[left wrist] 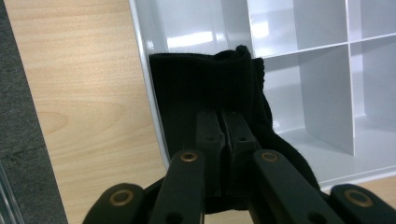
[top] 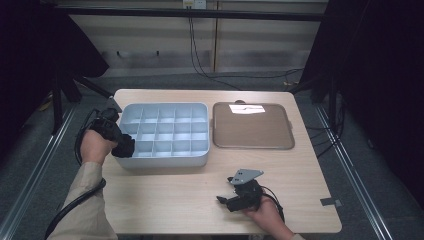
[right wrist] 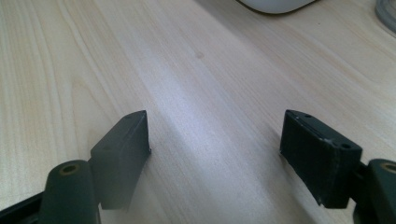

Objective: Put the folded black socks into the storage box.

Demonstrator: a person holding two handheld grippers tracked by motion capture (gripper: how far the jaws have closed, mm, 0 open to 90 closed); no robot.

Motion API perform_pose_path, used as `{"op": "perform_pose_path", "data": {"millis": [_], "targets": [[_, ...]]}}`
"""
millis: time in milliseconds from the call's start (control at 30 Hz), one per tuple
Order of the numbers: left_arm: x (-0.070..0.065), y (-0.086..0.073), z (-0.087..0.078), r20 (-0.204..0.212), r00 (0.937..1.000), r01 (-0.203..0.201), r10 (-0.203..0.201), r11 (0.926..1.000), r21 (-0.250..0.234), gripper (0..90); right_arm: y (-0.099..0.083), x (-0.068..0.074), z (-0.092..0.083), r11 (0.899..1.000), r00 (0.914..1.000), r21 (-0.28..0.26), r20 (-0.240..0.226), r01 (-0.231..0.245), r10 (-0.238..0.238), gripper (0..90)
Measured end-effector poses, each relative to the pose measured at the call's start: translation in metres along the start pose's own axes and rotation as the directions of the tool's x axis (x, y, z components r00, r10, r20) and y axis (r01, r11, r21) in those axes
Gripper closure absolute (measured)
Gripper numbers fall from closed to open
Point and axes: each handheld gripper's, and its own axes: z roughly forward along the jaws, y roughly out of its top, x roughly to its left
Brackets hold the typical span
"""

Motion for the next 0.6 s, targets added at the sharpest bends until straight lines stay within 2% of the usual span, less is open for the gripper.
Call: {"op": "perform_pose_path", "data": {"millis": [233,400,600], "targets": [[0.000,-0.001,0.002,-0.007,0.9999,-0.012,0.012,0.9999,-0.004,86.7,0.000,0.000,0.000,1.000,1.0000,0.000,0.000,0.000,0.000,23.7],[-0.001,-0.002,0.005,-0.007,1.0000,-0.005,0.005,1.0000,0.000,87.0,0.000,0.000,0.000,1.000,1.0000,0.000,0.000,0.000,0.000,23.7],[-0.003,-0.003,0.024,0.001,0.9999,-0.015,0.015,0.9986,0.050,87.0,0.000,0.000,0.000,1.000,1.0000,0.000,0.000,0.000,0.000,23.7]]}}
